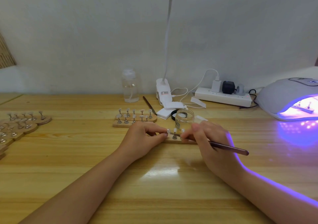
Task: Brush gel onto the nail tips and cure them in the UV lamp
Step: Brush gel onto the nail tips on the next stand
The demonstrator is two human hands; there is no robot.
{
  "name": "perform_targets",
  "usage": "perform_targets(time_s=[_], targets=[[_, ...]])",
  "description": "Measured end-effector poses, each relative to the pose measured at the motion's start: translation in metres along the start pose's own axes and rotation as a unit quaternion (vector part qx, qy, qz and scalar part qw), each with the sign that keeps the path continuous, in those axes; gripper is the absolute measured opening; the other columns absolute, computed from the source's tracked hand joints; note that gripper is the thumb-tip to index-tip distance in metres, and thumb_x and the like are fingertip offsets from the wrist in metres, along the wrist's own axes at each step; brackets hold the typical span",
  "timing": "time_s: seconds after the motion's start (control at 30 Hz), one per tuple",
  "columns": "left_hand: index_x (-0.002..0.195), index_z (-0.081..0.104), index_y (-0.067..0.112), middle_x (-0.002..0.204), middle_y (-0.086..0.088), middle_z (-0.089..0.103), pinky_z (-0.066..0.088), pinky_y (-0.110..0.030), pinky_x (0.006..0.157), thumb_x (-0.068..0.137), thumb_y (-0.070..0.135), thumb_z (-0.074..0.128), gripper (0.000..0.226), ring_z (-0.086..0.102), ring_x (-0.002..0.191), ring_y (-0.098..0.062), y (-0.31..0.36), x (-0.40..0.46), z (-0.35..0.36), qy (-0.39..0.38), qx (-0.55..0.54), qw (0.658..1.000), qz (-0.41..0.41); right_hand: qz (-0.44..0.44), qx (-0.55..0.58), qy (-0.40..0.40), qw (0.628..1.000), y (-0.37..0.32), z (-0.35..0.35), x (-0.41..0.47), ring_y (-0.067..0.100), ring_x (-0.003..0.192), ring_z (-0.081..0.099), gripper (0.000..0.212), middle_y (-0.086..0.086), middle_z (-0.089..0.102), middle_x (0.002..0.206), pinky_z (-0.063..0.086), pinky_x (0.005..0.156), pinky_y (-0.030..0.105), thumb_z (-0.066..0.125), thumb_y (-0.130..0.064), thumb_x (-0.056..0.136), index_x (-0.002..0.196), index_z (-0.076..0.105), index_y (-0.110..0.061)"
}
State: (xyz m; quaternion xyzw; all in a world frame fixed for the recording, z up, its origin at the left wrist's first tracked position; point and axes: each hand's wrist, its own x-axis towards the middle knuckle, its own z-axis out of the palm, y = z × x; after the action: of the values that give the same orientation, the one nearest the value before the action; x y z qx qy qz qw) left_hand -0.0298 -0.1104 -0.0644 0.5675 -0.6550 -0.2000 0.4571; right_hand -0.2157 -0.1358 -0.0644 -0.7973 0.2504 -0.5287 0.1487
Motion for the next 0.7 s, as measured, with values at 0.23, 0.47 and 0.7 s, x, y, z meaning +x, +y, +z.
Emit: perform_targets(time_s=[0.23,0.47,0.7], targets=[[0.083,0.074,0.024,0.069,0.016,0.066,0.036,-0.006,0.058,0.076,0.01,0.071,0.016,0.053,0.064,0.002,0.0015,-0.0008,-0.0001,0.001,-0.001,1.0,0.0,-0.007,0.02,0.006,1.0,-0.0005,0.0001,-0.0004,0.002,0.06,0.059,0.046,-0.005,0.064,0.057,0.043,0.068,0.015,0.035,-0.031,0.092,0.066,0.069,-0.015],[0.085,0.075,0.014,0.071,0.012,0.067,0.038,-0.007,0.06,0.076,0.006,0.071,0.013,0.055,0.066,-0.001,0.0039,-0.0009,0.0008,-0.001,-0.011,1.0,0.006,-0.004,0.023,0.006,1.0,-0.0009,0.0001,-0.0005,-0.002,0.06,0.059,0.047,-0.008,0.065,0.057,0.042,0.067,0.011,0.036,-0.033,0.091,0.066,0.071,-0.014],[0.085,0.074,0.011,0.07,0.011,0.067,0.036,-0.005,0.059,0.075,0.002,0.07,0.014,0.056,0.063,0.005,0.0071,-0.0021,0.0009,-0.004,-0.025,0.999,0.032,0.005,0.025,0.004,1.0,-0.0011,0.0006,-0.0001,0.0,0.062,0.061,0.047,-0.01,0.066,0.06,0.046,0.07,0.021,0.036,-0.035,0.091,0.068,0.072,-0.014]])
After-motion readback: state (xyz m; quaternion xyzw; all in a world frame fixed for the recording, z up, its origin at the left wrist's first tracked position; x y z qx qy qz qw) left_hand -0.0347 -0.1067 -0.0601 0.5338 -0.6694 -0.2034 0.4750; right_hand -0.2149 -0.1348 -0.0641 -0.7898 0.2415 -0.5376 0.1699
